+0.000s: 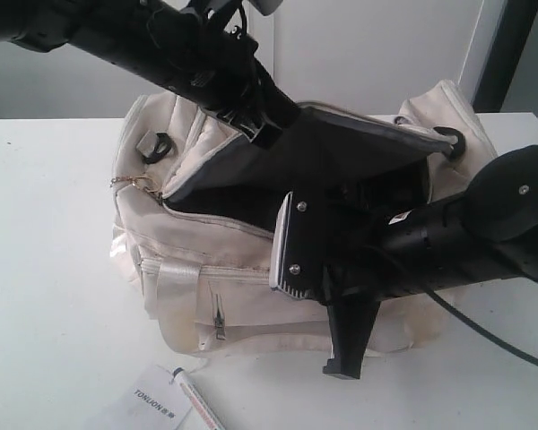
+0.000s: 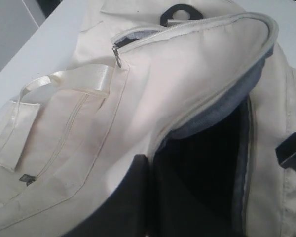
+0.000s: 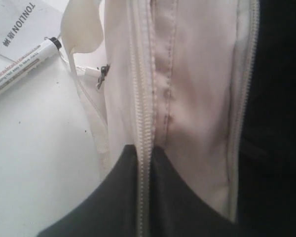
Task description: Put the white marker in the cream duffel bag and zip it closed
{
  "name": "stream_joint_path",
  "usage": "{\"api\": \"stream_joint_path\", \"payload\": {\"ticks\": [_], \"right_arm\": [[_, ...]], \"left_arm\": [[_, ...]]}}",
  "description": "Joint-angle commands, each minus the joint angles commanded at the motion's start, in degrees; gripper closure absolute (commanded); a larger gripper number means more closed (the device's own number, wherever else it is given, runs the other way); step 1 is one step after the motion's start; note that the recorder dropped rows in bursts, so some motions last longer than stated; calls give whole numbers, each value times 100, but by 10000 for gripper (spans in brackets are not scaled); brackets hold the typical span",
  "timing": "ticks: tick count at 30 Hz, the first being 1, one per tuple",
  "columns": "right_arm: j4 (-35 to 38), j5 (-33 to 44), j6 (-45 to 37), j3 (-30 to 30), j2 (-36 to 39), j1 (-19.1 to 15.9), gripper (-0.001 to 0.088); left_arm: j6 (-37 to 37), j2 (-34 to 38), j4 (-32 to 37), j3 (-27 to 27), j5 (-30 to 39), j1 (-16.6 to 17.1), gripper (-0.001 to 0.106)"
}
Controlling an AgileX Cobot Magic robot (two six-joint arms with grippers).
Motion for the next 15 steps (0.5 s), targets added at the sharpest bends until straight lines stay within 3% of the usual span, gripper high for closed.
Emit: {"api": "stream_joint_path", "payload": {"ticks": [15], "right_arm": [[0, 199, 233, 0, -449, 0, 868]], "left_arm": [[0, 10, 147, 0, -1955, 0, 1053]]}}
